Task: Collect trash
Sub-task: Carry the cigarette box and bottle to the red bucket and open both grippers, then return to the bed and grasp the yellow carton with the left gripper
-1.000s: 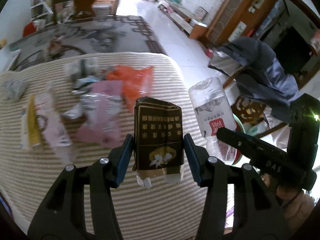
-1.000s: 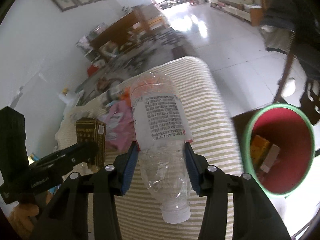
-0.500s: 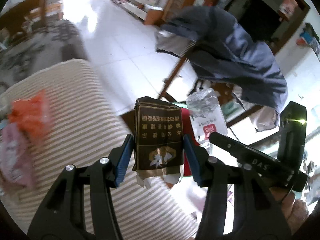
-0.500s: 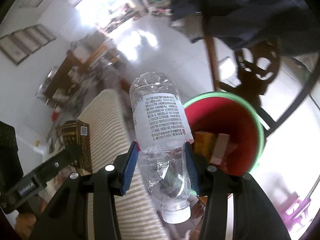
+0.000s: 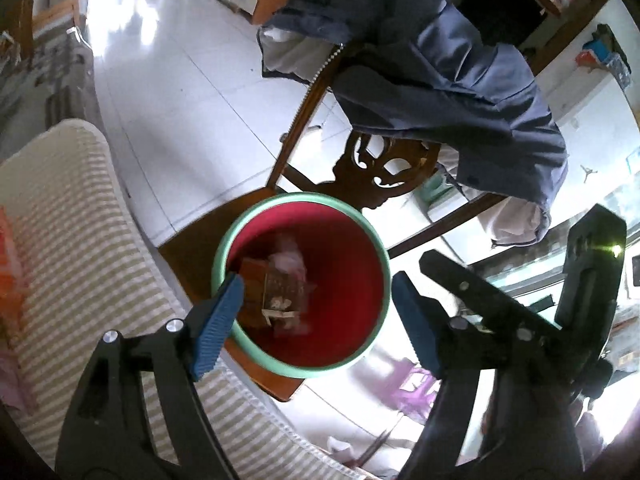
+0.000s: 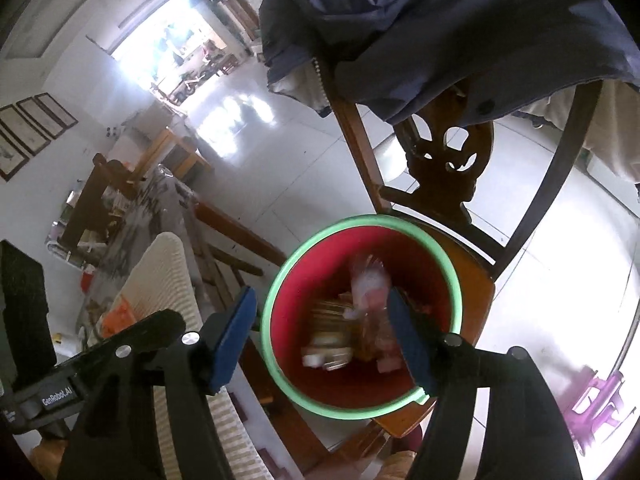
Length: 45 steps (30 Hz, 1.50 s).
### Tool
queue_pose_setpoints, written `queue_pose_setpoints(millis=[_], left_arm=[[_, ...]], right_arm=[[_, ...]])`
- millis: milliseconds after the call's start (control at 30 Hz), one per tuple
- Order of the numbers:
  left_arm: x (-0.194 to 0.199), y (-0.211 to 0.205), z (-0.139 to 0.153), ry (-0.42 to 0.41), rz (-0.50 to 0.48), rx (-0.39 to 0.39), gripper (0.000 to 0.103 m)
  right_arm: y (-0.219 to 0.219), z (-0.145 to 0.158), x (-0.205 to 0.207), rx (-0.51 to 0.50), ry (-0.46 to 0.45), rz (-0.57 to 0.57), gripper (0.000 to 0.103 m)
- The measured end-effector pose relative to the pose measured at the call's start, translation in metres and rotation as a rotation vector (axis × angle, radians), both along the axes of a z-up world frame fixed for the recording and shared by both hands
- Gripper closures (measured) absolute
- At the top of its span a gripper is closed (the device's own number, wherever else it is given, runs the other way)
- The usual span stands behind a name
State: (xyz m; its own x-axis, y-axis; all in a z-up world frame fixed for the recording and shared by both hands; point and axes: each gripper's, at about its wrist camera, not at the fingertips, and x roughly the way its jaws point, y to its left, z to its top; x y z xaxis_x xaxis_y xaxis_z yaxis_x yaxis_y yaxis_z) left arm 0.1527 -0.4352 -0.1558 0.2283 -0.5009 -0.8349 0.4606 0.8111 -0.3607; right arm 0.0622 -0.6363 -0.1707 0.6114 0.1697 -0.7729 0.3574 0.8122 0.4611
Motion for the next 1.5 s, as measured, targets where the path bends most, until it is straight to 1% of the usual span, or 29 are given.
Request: queue_pose_setpoints(millis=[133,167,300,400,533,733,767,800,933,1000,1067,1133,1167,1200,1300,1333,1400,1500], left_arm=[[-0.007,0.016,0.014,-0.071,0.015,0.021,0.030],[-0.010,0.023,0.019,-0.096,0.026,0.028,0.030],[-0.017,0.047,0.032,-0.154,0.065,0.039,0.030],[-0.025,0.073,0.039,-0.185,0.106,0.048,0.030],[-0.034,0.109,0.041,-0.191,0.162,0.060,0.030],[-0.045,0.183,0.035,-0.173,0.294,0.083,0.030],[-0.046,0.204,0.034,-0.175,0.333,0.089,0.030],[-0.048,0.216,0.033,-0.178,0.358,0.093,0.030],[-0.050,0.293,0.031,-0.186,0.524,0.111,0.030],[-0.051,0.344,0.027,-0.174,0.632,0.133,0.030],[-0.053,0.381,0.021,-0.155,0.702,0.153,0.030],[-0.053,0.416,0.011,-0.115,0.768,0.175,0.030],[-0.052,0.437,0.002,-0.076,0.802,0.177,0.030],[-0.051,0.450,-0.005,-0.046,0.820,0.170,0.030],[-0.045,0.472,-0.023,0.023,0.830,0.149,0.030],[-0.040,0.476,-0.030,0.051,0.812,0.138,0.030],[-0.033,0.476,-0.040,0.080,0.781,0.118,0.030],[-0.025,0.476,-0.056,0.116,0.751,0.131,0.030]], right_arm=[[0.006,0.003,0.002,0.010,-0.011,0.007,0.037],[0.009,0.005,0.003,0.011,-0.015,0.011,0.037],[0.026,0.011,0.007,0.005,-0.029,0.035,0.036],[0.043,0.013,0.011,0.006,-0.030,0.064,0.035],[0.075,0.015,0.017,0.007,-0.026,0.117,0.034],[0.139,0.018,0.022,-0.014,-0.026,0.218,0.034],[0.149,0.018,0.022,-0.018,-0.026,0.232,0.034],[0.159,0.018,0.022,-0.020,-0.025,0.246,0.034],[0.204,0.018,0.019,-0.030,-0.022,0.284,0.034],[0.222,0.018,0.016,-0.031,-0.013,0.300,0.034],[0.245,0.018,0.011,-0.044,-0.010,0.325,0.034],[0.267,0.017,0.007,-0.055,-0.006,0.345,0.034],[0.274,0.016,0.005,-0.054,-0.002,0.352,0.034],[0.283,0.016,0.003,-0.055,0.002,0.361,0.034],[0.303,0.019,-0.003,-0.075,0.001,0.378,0.034],[0.308,0.020,-0.005,-0.082,-0.001,0.381,0.034],[0.319,0.023,-0.009,-0.095,-0.007,0.385,0.034],[0.333,0.027,-0.014,-0.109,-0.010,0.391,0.034]])
